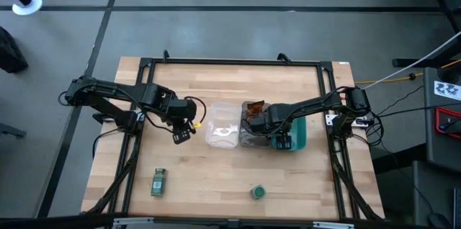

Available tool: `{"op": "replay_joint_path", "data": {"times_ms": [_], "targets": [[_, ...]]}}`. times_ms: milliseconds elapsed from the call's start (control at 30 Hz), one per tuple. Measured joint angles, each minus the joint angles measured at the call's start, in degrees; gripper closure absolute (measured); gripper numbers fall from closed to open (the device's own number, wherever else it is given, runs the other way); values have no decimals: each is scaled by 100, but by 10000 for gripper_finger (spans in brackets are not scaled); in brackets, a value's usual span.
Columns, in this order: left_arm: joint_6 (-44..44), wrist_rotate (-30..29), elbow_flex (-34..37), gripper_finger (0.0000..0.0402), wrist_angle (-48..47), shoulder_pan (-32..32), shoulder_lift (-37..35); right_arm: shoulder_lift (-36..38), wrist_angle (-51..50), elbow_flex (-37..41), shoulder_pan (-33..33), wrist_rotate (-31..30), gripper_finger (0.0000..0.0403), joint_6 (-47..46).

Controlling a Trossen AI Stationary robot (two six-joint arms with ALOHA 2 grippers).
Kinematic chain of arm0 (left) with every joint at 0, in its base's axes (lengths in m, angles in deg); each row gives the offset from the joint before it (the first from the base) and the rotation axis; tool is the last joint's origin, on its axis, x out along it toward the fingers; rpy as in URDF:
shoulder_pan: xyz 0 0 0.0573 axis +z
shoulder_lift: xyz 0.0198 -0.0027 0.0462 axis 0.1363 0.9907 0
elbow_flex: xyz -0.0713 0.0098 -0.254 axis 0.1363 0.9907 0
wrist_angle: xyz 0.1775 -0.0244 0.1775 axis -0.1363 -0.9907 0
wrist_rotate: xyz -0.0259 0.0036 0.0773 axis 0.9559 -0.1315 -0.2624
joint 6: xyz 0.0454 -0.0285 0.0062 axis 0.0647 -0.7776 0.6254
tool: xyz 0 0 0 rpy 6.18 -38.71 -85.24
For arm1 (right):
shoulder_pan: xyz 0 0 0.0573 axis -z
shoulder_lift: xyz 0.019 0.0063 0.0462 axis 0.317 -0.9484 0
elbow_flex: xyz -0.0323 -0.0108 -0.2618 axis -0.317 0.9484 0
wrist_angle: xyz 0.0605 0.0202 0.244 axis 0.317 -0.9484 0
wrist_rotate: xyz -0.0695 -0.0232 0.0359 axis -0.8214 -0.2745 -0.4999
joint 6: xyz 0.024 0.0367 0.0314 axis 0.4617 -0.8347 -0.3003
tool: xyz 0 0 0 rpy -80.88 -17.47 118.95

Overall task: Sort spices by type
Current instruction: Put the left green seasoning bottle into the transparent bin

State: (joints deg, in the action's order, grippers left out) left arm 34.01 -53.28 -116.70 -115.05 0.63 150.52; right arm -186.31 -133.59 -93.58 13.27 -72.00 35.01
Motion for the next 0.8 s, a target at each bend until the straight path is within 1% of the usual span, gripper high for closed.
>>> {"op": "replay_joint_path", "data": {"times_ms": [67,167,267,333,467,633,800], "targets": [[-150,7,0,251,-60,0,0,0,-146,-3,0,27,122,-4],[-708,184,0,251,-186,0,0,-2,-652,-126,0,37,121,-9],[-1644,517,0,251,-432,-77,0,33,-1103,-312,-1,-38,123,-175],[-2304,615,0,251,-587,-253,0,134,-1204,-460,-1,-193,122,-271],[-3418,698,0,251,-736,-841,0,433,-1170,-640,0,-324,123,-281],[-4652,708,0,251,-709,-1690,5,824,-1142,-695,-2,-323,123,-282],[-5631,483,0,251,-607,-2533,182,1114,-973,-695,-2,-326,123,-275]]}}
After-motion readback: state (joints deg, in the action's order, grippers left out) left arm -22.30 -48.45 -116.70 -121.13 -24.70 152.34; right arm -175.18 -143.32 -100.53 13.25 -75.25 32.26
